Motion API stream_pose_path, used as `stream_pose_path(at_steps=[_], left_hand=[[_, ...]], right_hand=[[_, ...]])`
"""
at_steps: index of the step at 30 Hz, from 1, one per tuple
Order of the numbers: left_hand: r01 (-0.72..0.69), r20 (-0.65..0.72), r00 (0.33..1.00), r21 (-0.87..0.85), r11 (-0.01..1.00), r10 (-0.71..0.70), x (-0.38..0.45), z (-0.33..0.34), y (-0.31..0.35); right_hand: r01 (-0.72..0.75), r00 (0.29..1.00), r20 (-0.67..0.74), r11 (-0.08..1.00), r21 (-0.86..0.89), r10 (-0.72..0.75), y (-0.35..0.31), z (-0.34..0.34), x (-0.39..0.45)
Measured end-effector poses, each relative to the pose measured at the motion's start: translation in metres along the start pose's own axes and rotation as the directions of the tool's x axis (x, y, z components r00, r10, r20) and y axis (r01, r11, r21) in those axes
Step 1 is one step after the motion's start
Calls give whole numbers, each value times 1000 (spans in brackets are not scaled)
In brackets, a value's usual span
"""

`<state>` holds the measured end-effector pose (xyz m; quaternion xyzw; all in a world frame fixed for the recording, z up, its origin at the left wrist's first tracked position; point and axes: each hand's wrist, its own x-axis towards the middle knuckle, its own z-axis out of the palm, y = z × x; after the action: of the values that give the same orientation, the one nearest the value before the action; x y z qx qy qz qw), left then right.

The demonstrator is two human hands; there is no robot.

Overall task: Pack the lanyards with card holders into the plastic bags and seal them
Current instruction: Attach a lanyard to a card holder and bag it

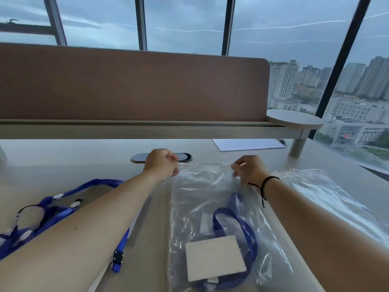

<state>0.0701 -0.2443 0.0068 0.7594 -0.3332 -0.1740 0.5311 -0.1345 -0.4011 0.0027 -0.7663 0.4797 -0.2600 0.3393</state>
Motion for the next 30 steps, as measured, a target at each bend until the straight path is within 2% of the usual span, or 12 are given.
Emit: stream_pose_path(at_steps=[5,9,15,18,20,23,27,30], left_hand=[[-60,-13,998,138,989,63,6,14,-14],[-128,-33,989,329,936,147,9,18,-14],[-170,19,984,398,902,178,3,19,-10],[-256,155,967,573,779,203,-19,10,-2],[-311,230,950,651,692,211,-42,1,6],[-368,264,930,636,678,257,-79,-17,12],[-362,244,930,479,800,275,-130,-60,9],[-351,184,936,469,811,299,-161,-104,-5]], right_hand=[[104,991,-64,970,-221,-121,11,11,1],[137,981,-78,912,-386,-180,14,16,0],[145,982,-51,890,-432,-185,11,17,-3],[152,983,-36,906,-396,-180,1,7,-13],[179,972,-52,864,-471,-229,-8,-1,-26],[249,947,-53,825,-507,-318,-26,-3,-56],[379,916,49,824,-421,-397,-54,13,-115],[464,883,117,811,-356,-454,-72,31,-162]])
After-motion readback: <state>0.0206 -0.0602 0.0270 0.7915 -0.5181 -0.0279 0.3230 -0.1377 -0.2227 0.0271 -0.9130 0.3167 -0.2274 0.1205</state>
